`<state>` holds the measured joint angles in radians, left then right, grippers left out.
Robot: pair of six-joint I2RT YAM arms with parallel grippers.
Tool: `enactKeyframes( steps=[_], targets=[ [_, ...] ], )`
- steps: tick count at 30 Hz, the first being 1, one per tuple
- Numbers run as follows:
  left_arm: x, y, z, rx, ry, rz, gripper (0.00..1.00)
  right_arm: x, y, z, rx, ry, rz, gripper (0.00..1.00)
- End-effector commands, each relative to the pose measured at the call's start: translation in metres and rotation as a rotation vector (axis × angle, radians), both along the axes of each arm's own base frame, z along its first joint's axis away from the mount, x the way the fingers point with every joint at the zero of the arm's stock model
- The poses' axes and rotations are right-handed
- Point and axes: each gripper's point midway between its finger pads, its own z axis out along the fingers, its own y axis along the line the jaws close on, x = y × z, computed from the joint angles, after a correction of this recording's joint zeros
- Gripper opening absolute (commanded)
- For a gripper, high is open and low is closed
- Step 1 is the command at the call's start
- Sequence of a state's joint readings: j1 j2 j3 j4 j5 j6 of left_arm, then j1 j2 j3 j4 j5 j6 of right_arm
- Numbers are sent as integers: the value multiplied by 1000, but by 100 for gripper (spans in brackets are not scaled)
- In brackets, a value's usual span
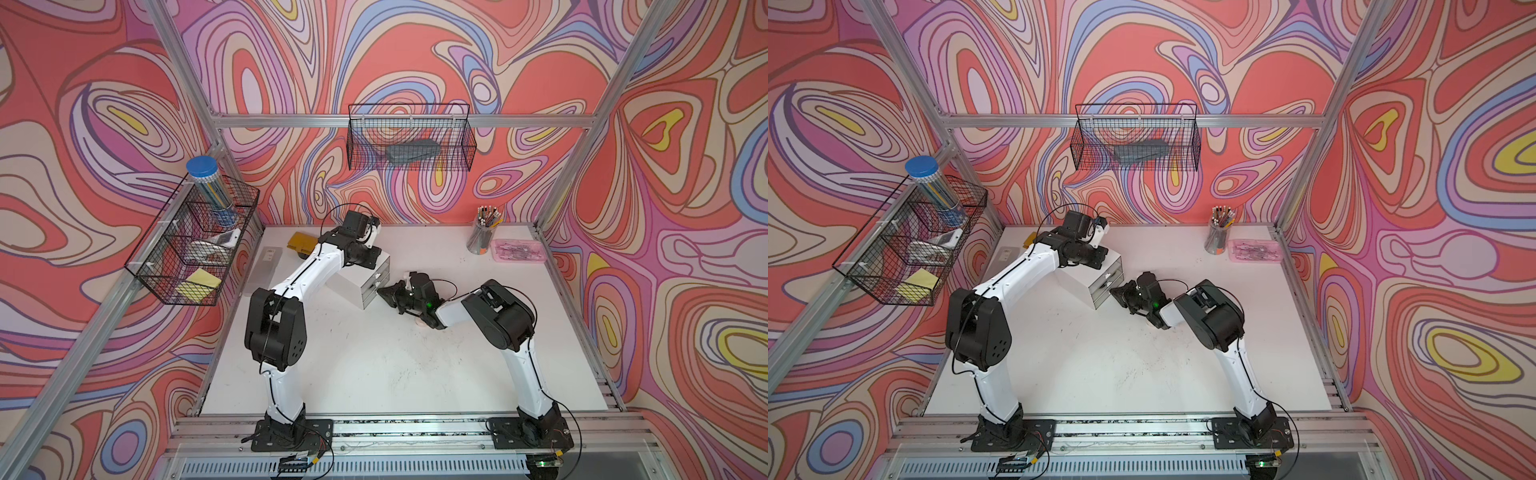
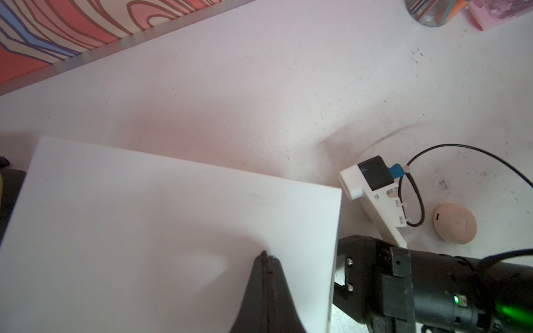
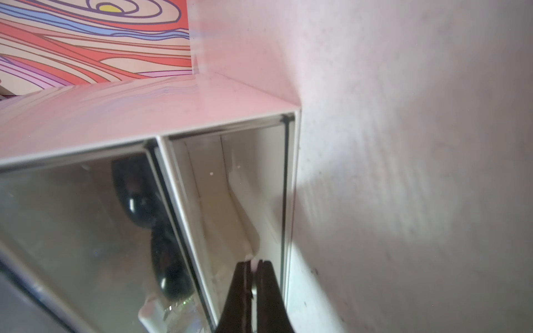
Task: Put the bluetooth earphones in the drawer according to color
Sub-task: Open the drawer in the storage box.
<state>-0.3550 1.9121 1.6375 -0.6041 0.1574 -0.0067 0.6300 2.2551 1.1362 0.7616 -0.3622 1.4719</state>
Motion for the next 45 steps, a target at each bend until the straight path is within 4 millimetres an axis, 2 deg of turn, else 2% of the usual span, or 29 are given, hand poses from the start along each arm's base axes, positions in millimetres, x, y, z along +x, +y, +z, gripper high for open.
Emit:
enactKeyframes(
  steps=[1, 10, 23, 31, 45],
  targets=[
    [-104, 37, -122, 232, 540, -13, 0, 1, 2, -7, -5, -14, -26, 0],
    [-104, 38, -122, 236, 540, -10, 0, -6, -3, -6, -5, -14, -29, 0],
    [-104, 38, -122, 237, 539, -10, 0, -22, -23, 2, -30, -19, -39, 0],
    [-104, 38, -124, 236, 541, -11, 0, -27, -47, 6, -59, -25, -66, 0],
    [-104, 38, -123, 236, 540, -11, 0, -33, -58, 6, -74, -15, -82, 0]
  ],
)
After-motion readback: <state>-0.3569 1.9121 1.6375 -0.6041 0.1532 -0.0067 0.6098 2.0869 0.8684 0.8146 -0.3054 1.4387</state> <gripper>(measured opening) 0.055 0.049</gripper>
